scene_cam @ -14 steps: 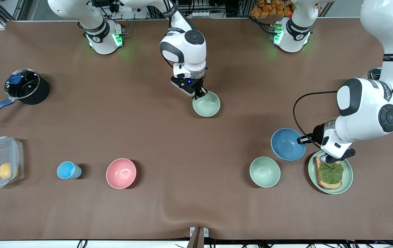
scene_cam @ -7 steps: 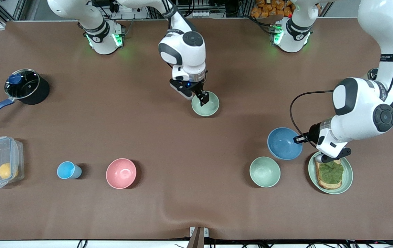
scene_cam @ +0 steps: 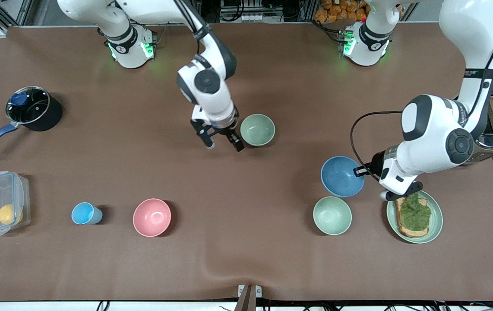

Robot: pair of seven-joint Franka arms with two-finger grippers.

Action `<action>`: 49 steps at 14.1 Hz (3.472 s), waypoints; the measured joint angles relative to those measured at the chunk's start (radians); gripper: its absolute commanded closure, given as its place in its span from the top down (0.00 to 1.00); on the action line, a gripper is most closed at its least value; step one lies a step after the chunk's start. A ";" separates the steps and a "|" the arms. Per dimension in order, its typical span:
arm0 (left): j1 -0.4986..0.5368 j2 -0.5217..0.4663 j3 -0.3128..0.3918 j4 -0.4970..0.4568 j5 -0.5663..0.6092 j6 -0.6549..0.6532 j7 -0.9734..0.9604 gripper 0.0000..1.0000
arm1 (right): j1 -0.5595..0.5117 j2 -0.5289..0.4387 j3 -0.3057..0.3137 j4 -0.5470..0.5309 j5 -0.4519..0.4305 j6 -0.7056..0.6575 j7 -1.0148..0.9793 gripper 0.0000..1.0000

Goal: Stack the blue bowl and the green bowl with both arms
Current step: 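Release the green bowl with the right gripper while the left gripper lifts the blue bowl, then carry the blue bowl over the green bowl with the left gripper, then lower the blue bowl into the green bowl with the left gripper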

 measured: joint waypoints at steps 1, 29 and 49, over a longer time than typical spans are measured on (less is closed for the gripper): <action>-0.009 0.004 0.000 -0.002 0.000 0.000 -0.010 0.00 | -0.012 0.000 0.000 -0.001 0.038 -0.008 -0.008 1.00; -0.452 0.143 -0.009 -0.014 -0.080 0.064 -0.449 0.00 | -0.018 0.113 0.021 -0.084 0.773 0.109 -0.338 1.00; -0.457 -0.015 -0.018 -0.240 -0.096 0.171 -0.382 0.00 | -0.018 0.113 0.021 -0.082 0.775 0.110 -0.338 1.00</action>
